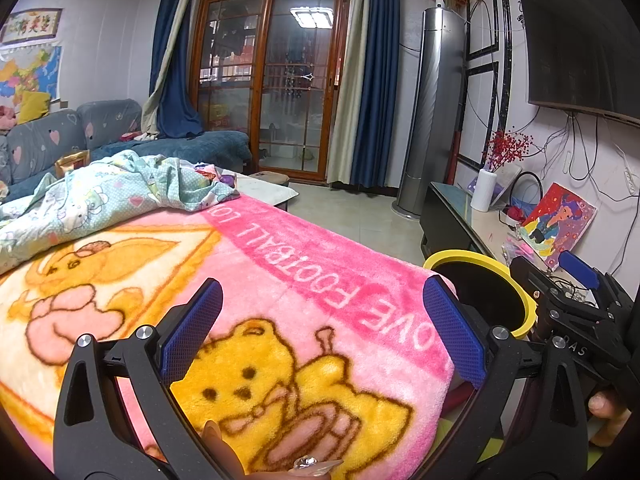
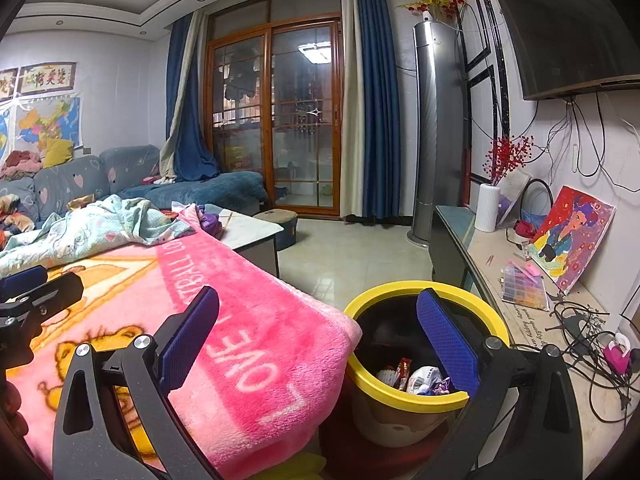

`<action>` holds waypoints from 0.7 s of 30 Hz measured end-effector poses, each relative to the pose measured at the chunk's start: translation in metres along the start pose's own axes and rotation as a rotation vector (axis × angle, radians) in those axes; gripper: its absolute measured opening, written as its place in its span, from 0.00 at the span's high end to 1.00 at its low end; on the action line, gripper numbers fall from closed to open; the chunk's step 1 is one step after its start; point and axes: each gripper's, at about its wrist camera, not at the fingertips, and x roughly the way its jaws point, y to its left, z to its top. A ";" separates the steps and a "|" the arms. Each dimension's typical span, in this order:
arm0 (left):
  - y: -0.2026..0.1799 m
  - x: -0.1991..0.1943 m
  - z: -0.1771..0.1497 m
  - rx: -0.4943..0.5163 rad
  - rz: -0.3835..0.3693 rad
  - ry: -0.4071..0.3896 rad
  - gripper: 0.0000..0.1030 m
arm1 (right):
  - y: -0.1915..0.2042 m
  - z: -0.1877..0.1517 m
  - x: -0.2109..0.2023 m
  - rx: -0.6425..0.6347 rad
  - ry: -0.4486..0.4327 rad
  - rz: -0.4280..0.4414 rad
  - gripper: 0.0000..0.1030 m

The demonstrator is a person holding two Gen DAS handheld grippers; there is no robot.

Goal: Collect trash

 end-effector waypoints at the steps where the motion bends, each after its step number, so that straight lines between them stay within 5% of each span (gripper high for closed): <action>1: 0.000 0.000 0.000 0.000 0.001 0.000 0.11 | 0.000 0.000 0.000 0.000 0.000 0.000 0.06; 21: 0.000 0.000 0.000 0.000 0.001 0.002 0.11 | -0.004 -0.001 -0.001 0.001 -0.001 -0.011 0.06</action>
